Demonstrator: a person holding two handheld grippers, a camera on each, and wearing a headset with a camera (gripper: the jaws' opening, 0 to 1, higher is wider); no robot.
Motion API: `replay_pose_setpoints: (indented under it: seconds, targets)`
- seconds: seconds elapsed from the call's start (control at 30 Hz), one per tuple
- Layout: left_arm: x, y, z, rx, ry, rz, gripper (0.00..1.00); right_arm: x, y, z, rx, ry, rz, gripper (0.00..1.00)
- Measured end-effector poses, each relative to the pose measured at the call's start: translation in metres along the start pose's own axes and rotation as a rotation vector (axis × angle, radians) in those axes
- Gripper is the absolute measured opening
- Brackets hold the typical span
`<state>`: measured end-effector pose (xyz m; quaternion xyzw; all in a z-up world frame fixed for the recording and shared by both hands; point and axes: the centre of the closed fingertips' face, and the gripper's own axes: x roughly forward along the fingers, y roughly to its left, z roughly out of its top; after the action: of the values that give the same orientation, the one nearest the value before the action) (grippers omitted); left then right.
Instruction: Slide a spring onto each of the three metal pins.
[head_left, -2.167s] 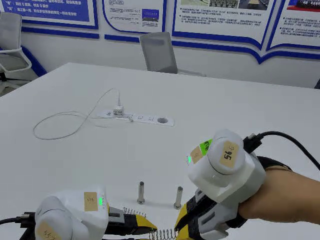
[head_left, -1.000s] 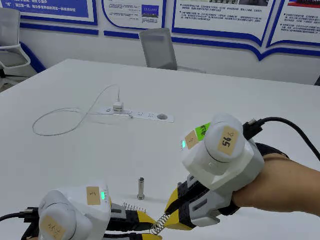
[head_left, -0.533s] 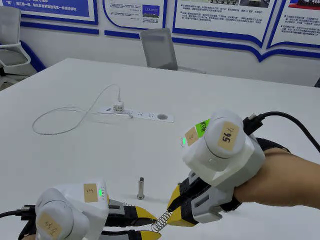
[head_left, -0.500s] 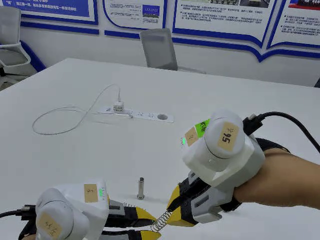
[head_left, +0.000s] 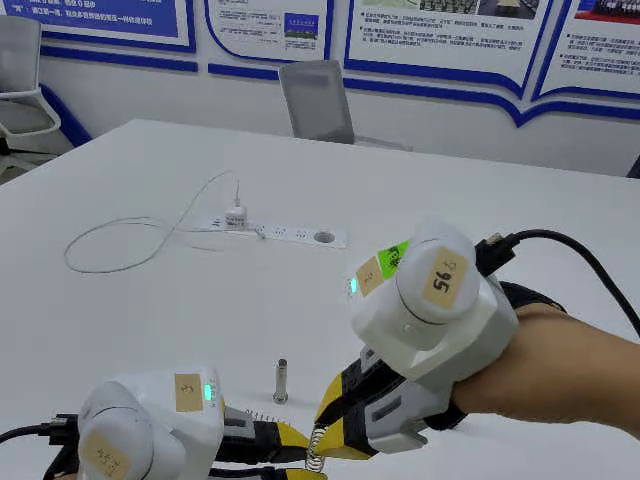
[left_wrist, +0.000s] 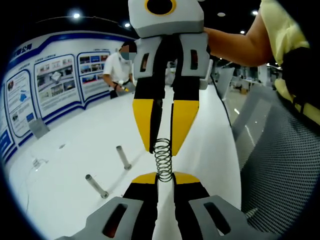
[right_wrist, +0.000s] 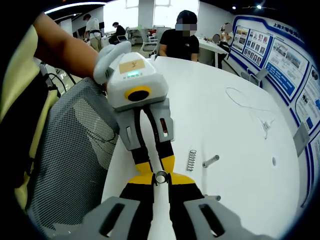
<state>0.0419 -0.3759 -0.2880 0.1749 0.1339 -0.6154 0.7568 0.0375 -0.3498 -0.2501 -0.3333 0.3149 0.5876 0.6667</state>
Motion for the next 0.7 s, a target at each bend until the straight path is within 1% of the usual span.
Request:
replay_pose_setpoints:
  seconds: [0.23,0.33,0.57,0.7]
  targets:
    - [-0.002,0.001,0.000,-0.001,-0.001,0.007,0.11,-0.001,-0.001,-0.003,-0.003,0.009,-0.002,0.11]
    - [-0.003,0.002,0.001,-0.005,-0.004,0.013,0.13,-0.002,-0.003,-0.005,-0.004,0.015,-0.006,0.11]
    - [-0.011,0.009,0.001,-0.024,-0.014,0.042,0.17,-0.010,-0.011,-0.009,0.007,0.016,-0.028,0.11]
    - [-0.017,0.016,-0.002,-0.041,-0.023,0.066,0.19,-0.017,-0.017,-0.012,0.018,0.015,-0.046,0.11]
